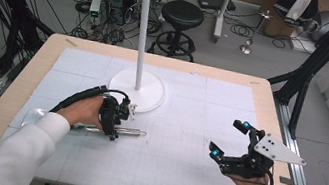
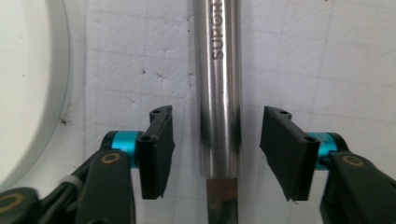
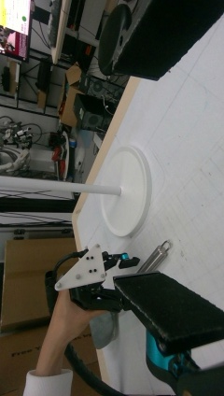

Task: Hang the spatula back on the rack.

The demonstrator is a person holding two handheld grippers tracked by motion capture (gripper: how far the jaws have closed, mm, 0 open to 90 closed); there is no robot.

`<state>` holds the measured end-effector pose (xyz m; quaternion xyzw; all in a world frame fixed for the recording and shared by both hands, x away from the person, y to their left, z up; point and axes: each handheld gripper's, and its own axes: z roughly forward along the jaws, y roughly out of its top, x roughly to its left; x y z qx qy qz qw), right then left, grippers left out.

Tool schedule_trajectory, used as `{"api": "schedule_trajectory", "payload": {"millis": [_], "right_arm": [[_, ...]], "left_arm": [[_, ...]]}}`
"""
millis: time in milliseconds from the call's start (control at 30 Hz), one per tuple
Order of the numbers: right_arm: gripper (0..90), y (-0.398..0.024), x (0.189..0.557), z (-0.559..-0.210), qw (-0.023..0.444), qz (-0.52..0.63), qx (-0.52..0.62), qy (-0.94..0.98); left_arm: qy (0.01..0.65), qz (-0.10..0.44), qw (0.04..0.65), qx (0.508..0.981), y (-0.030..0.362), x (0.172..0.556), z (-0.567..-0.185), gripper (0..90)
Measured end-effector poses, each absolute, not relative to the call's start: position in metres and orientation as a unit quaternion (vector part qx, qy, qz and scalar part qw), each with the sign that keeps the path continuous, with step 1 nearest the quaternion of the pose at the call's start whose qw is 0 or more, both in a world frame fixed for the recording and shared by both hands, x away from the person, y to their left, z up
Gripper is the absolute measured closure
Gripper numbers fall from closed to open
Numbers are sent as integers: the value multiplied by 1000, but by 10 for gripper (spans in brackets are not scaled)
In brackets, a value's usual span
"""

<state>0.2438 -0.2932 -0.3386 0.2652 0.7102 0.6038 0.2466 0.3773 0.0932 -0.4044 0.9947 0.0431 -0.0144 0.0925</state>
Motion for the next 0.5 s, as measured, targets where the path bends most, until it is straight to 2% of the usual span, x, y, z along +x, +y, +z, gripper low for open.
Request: {"api": "schedule_trajectory", "payload": {"millis": [300,500], "right_arm": [[4,-293,244,-339,246,603,265,710],[4,-292,244,-339,244,603,265,711]], "left_arm": [[44,-17,91,995,93,377,-405,573],[46,-13,75,996,92,377,-408,602]]}}
